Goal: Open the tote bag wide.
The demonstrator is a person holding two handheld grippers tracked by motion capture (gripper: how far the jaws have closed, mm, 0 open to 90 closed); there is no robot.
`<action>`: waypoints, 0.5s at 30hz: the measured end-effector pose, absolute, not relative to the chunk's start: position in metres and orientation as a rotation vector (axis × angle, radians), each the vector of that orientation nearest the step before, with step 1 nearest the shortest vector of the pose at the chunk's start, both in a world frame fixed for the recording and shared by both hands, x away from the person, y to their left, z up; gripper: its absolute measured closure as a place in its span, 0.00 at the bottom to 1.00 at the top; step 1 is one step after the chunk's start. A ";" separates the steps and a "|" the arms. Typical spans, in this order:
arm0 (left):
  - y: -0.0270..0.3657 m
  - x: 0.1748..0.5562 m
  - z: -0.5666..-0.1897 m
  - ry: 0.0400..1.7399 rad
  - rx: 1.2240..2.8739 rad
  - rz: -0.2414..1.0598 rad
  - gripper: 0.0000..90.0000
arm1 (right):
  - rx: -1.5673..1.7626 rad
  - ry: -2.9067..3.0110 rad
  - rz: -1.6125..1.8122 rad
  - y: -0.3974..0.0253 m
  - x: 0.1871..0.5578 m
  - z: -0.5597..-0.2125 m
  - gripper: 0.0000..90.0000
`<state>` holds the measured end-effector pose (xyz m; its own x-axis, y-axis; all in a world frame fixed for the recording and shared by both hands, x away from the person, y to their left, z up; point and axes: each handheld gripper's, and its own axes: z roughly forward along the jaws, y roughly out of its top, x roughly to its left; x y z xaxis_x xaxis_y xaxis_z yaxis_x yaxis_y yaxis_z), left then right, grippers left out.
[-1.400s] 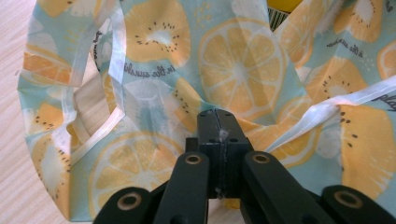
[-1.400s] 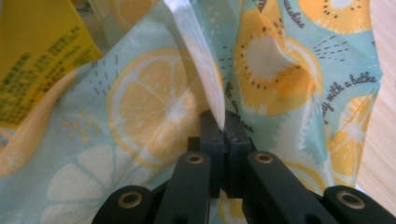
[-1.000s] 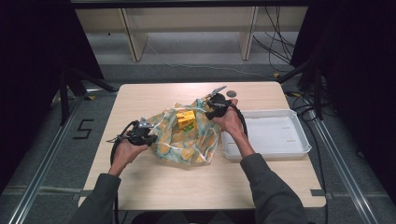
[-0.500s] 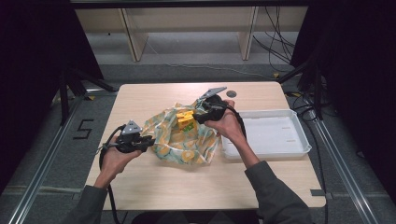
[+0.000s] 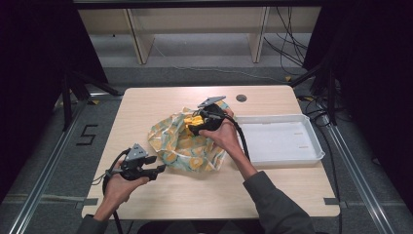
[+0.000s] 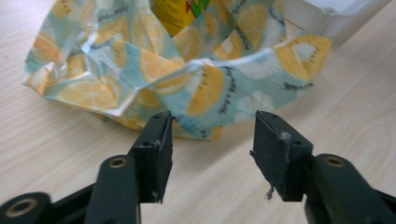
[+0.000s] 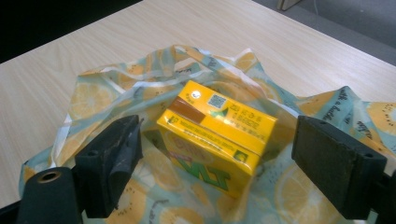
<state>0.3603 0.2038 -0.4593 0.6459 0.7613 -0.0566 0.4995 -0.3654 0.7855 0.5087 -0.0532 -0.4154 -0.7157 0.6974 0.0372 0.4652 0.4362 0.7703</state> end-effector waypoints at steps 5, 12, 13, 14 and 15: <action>0.197 0.348 -0.463 0.970 2.055 0.402 0.45 | 1.057 2.375 1.131 -0.043 0.508 -0.421 0.18; 0.194 0.336 -0.469 0.973 2.063 0.378 0.41 | 1.083 2.328 1.086 -0.030 0.513 -0.433 0.17; 0.194 0.335 -0.470 0.962 2.067 0.379 0.41 | 1.083 2.328 1.086 -0.030 0.513 -0.433 0.17; 0.194 0.334 -0.471 0.974 2.068 0.365 0.40 | 1.098 2.323 1.067 -0.028 0.514 -0.434 0.18; 0.194 0.333 -0.472 0.973 2.060 0.373 0.40 | 1.097 2.319 1.062 -0.027 0.515 -0.436 0.18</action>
<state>0.3326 0.1945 -0.4715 0.6593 0.7486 -0.0706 0.5096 -0.3758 0.7740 0.5154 -0.0267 -0.4360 -0.6321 0.7748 -0.0060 0.5015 0.4150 0.7592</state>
